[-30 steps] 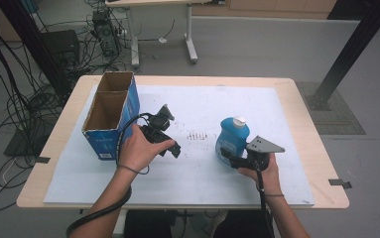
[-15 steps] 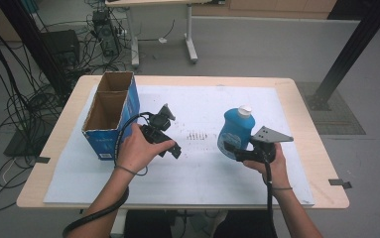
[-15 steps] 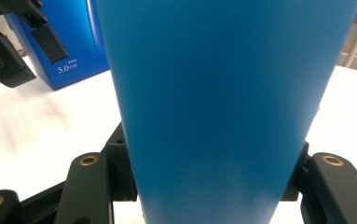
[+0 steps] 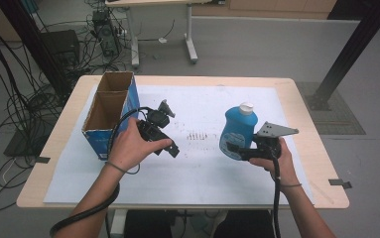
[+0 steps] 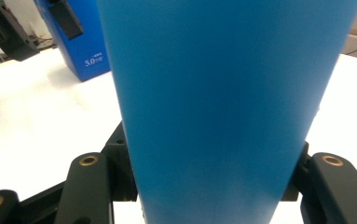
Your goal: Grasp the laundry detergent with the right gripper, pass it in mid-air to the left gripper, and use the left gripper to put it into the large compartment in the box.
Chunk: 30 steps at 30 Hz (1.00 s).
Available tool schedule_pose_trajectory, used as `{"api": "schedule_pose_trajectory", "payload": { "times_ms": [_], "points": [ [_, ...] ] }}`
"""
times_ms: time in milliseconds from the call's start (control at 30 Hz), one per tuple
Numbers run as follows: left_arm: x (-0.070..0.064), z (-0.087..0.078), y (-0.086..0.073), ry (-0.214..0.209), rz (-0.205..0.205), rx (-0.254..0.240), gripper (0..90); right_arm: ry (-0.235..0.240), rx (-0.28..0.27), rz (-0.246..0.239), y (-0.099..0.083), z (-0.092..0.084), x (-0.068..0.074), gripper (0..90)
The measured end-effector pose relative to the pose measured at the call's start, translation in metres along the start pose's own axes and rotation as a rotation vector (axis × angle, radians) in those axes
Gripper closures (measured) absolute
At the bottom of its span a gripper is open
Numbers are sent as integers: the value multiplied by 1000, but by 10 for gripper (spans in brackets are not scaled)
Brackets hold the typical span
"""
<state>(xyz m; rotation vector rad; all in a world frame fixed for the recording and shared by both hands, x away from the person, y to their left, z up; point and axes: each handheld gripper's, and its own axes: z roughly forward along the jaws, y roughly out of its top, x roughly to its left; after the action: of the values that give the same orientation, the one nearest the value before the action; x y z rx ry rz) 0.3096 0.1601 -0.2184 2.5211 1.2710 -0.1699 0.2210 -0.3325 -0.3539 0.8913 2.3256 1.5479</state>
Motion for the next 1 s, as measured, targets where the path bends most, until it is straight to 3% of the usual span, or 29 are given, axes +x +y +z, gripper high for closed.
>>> {"api": "schedule_pose_trajectory", "payload": {
  "times_ms": [67, 200, 233, 433, 600, 633, 733, 800, 833, 933, 1000],
  "points": [
    [-1, -4, 0, -1, 20, 0, 66, 5, 2, 0, 0, 0, -1, 410],
    [-4, -14, 2, -11, 101, 1, 67, 37, 4, -9, 3, -1, -7, 410],
    [-4, -14, 2, -11, 101, 1, 66, 37, 4, -9, 3, -1, -7, 410],
    [-11, -28, 1, -5, 221, -14, 72, 94, 11, -24, 4, -1, -16, 410],
    [-13, -40, 2, -25, 314, -30, 71, 132, -6, -23, 2, -1, -23, 410],
    [-13, -40, 2, -25, 314, -30, 72, 132, -6, -23, 2, -1, -23, 410],
    [-15, -46, 7, -52, 387, -13, 72, 160, -17, -28, 2, -2, -28, 410],
    [-16, -48, 9, -56, 399, -6, 72, 167, -18, -33, 3, -2, -29, 410],
    [-17, -51, 11, -67, 440, 1, 73, 181, -14, -40, 5, -2, -31, 410],
    [-16, -53, 14, -85, 460, 13, 74, 194, -10, -48, 6, -2, -33, 410],
    [-14, -57, 17, -113, 502, 22, 79, 207, -7, -58, 8, -2, -35, 410]
  ]
}}
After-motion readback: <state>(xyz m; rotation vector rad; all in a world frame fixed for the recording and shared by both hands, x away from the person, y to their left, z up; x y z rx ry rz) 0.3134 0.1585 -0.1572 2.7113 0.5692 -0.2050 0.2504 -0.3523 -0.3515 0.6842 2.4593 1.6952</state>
